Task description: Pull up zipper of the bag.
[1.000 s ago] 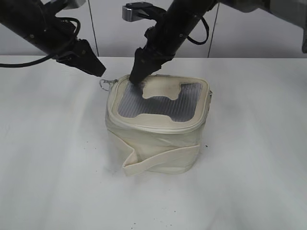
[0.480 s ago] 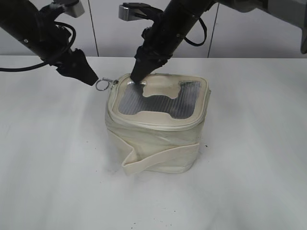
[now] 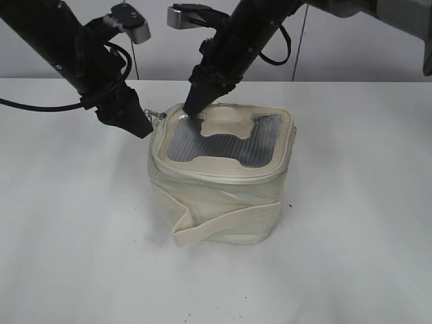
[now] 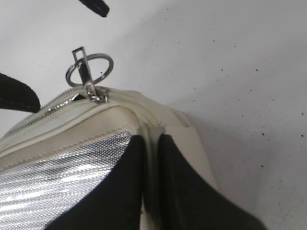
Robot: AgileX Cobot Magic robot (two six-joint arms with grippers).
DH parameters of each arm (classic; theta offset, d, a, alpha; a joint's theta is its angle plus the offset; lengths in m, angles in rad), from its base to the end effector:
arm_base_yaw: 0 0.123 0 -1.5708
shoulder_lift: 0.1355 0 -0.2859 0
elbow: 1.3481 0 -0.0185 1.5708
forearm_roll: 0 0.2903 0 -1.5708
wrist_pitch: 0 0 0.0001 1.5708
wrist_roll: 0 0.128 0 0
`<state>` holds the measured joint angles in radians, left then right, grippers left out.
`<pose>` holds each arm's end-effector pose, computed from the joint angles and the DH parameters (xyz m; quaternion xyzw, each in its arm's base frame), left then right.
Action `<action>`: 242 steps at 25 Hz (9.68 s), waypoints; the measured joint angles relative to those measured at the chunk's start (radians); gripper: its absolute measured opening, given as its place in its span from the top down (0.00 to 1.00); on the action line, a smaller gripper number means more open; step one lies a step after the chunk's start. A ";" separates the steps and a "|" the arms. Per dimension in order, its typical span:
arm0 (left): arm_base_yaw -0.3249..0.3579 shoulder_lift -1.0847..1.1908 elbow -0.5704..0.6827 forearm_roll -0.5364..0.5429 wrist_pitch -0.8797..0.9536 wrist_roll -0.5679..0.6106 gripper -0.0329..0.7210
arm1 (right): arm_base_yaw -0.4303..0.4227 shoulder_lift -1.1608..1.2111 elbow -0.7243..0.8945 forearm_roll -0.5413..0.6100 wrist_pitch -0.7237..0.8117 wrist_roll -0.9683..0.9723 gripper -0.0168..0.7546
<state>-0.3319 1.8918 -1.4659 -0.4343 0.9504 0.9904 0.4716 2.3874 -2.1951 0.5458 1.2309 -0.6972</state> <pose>0.4061 -0.1864 0.1868 0.5152 0.8242 -0.1366 0.1915 0.4660 0.3080 0.1697 -0.4780 0.8305 0.2485 0.1417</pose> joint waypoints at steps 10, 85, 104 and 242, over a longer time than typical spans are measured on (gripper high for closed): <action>0.000 0.000 0.000 -0.105 -0.046 -0.131 0.18 | 0.000 0.000 0.000 0.000 0.000 0.001 0.90; -0.296 -0.203 0.251 -0.001 0.123 -0.447 0.96 | 0.008 0.004 -0.033 -0.069 0.001 0.122 0.91; -0.504 -0.209 0.254 0.059 -0.106 -0.613 0.91 | 0.008 0.004 -0.034 -0.077 0.001 0.176 0.88; -0.254 0.403 -0.613 -0.090 0.200 -0.394 0.88 | 0.108 -0.825 1.358 0.176 -0.532 0.047 0.97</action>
<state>-0.5857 2.2944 -2.0792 -0.5243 1.1505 0.5962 0.5797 1.5625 -0.8368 0.7216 0.6987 -0.6498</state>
